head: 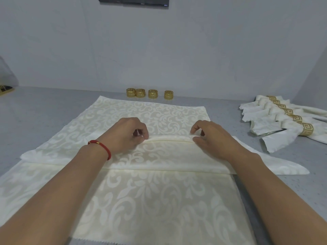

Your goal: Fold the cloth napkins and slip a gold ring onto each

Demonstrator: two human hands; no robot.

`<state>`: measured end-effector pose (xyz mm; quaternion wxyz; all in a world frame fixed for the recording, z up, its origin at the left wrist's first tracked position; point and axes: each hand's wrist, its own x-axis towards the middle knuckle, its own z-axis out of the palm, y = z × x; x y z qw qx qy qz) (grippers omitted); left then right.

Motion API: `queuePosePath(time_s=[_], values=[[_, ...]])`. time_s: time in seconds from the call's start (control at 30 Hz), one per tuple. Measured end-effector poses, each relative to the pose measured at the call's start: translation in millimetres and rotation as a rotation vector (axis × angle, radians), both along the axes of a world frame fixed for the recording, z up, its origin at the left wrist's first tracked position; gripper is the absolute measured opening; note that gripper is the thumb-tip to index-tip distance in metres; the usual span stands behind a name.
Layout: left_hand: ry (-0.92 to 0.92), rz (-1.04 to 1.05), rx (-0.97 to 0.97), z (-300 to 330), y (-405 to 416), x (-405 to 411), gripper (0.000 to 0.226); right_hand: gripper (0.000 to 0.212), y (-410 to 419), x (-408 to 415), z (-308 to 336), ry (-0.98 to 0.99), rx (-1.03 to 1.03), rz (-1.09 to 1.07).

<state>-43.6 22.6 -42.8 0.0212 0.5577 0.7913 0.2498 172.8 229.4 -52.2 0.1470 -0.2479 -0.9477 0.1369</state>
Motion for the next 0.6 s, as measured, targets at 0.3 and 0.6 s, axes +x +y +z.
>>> queuePosePath(time_s=[0.3,0.6], values=[[0.192,0.043,-0.074,4,6,6,0.020,0.018,-7,-1,9,-0.022,0.149,0.034],[0.048,-0.063,-0.136,16,-9,5,0.018,0.008,-2,7,14,-0.065,0.068,0.122]])
